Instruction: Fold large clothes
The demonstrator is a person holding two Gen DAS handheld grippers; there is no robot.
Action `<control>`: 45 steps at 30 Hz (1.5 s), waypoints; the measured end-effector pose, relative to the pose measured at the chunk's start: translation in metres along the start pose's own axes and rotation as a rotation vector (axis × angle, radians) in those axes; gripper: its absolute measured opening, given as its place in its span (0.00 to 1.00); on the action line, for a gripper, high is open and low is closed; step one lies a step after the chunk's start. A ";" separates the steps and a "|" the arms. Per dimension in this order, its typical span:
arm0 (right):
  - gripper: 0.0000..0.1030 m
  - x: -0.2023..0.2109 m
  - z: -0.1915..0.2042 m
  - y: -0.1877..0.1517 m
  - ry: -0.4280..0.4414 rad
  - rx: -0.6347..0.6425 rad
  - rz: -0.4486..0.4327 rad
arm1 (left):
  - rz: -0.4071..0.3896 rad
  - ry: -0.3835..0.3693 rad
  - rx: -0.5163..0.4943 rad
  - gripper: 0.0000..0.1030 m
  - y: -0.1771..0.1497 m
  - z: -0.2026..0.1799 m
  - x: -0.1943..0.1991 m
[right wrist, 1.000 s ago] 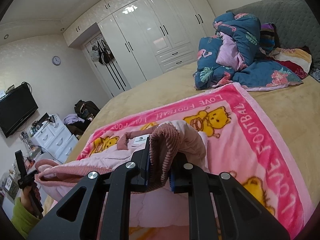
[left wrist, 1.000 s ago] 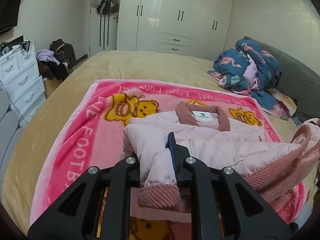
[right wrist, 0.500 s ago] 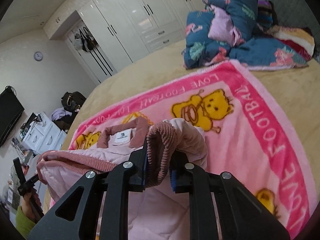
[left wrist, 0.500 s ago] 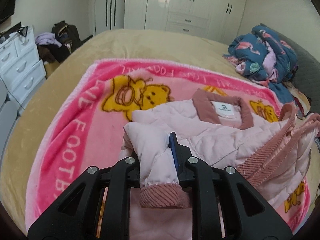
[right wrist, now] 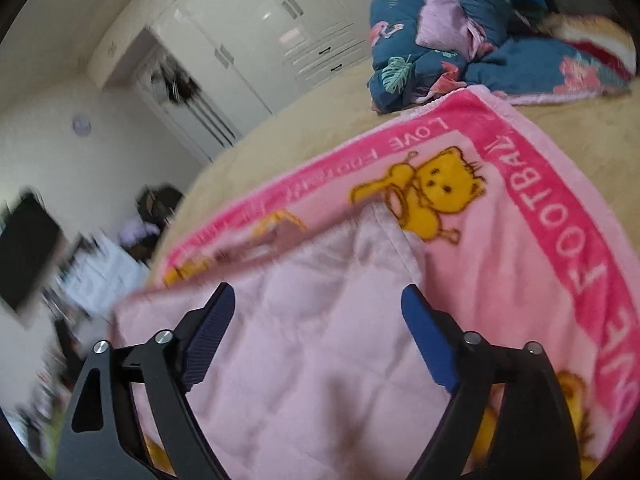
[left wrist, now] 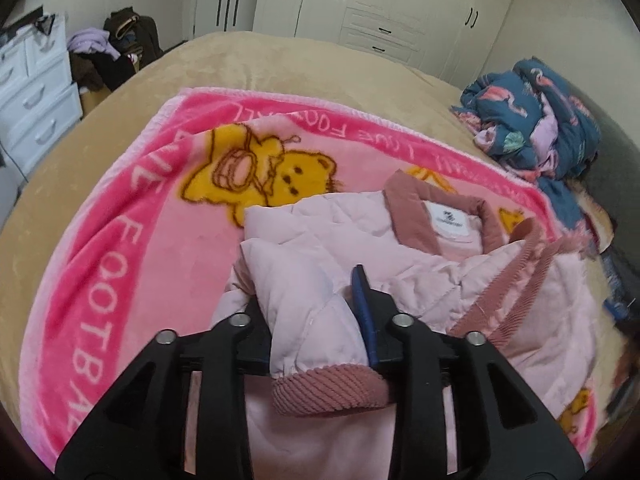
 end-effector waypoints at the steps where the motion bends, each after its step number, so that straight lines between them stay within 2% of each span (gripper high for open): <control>1: 0.83 0.000 0.001 -0.007 -0.026 0.036 0.006 | -0.008 -0.023 0.018 0.35 0.001 -0.001 0.006; 2: 0.85 -0.001 0.002 -0.013 -0.056 0.072 0.010 | -0.016 -0.043 0.030 0.41 0.003 -0.002 0.012; 7: 0.87 -0.008 0.001 -0.038 -0.143 0.184 0.026 | -0.064 -0.097 0.030 0.57 0.006 -0.012 0.041; 12: 0.88 -0.008 -0.001 -0.054 -0.134 0.212 0.034 | -0.116 -0.145 0.028 0.67 0.003 -0.014 0.068; 16: 0.88 -0.003 -0.003 -0.065 -0.123 0.219 0.030 | -0.219 -0.112 -0.005 0.78 0.004 -0.008 0.097; 19: 0.88 0.001 -0.006 -0.071 -0.116 0.211 0.028 | -0.255 -0.046 -0.046 0.84 0.000 0.001 0.104; 20: 0.88 0.003 -0.008 -0.074 -0.112 0.200 0.025 | -0.256 0.003 -0.064 0.85 -0.007 0.008 0.100; 22: 0.89 0.006 -0.009 -0.078 -0.104 0.190 0.022 | -0.225 0.070 -0.096 0.85 -0.021 0.024 0.084; 24: 0.89 0.008 -0.011 -0.083 -0.105 0.188 0.023 | -0.163 0.096 -0.097 0.85 -0.039 0.042 0.062; 26: 0.90 0.008 -0.011 -0.088 -0.096 0.192 0.031 | -0.113 0.072 -0.072 0.85 -0.054 0.056 0.045; 30: 0.90 0.006 -0.010 -0.097 -0.093 0.219 0.032 | -0.018 -0.048 -0.066 0.85 -0.082 0.063 0.014; 31: 0.89 0.005 -0.011 -0.099 -0.092 0.215 0.026 | -0.005 -0.050 -0.083 0.83 -0.089 0.061 0.007; 33: 0.73 0.004 -0.011 -0.103 -0.071 0.210 0.019 | -0.013 -0.066 -0.113 0.65 -0.094 0.054 0.005; 34: 0.60 0.004 -0.010 -0.104 -0.081 0.224 0.013 | -0.010 -0.076 -0.128 0.51 -0.096 0.048 0.003; 35: 0.45 0.003 -0.007 -0.106 -0.075 0.244 0.011 | -0.009 -0.064 -0.136 0.42 -0.098 0.045 0.002; 36: 0.34 0.003 -0.002 -0.107 -0.061 0.260 0.013 | -0.007 -0.051 -0.144 0.35 -0.097 0.040 0.001; 37: 0.28 0.003 0.003 -0.107 -0.076 0.294 0.010 | -0.011 -0.048 -0.143 0.24 -0.094 0.036 0.001; 40: 0.19 0.006 0.013 -0.094 -0.097 0.310 -0.021 | -0.034 -0.033 -0.103 0.13 -0.077 0.036 0.006; 45: 0.17 0.007 0.025 -0.023 -0.095 0.262 -0.123 | -0.085 0.002 -0.087 0.13 -0.027 0.029 0.007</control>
Point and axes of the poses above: each gripper's, at about its wrist camera, not at the fingertips, and x roughly against the way its jaws point, z to its left, y to its top, the point moved 6 cm from there along -x, roughly the way its jaws point, and after that the axes turned 5 degrees about x, right-handed, at the moved point
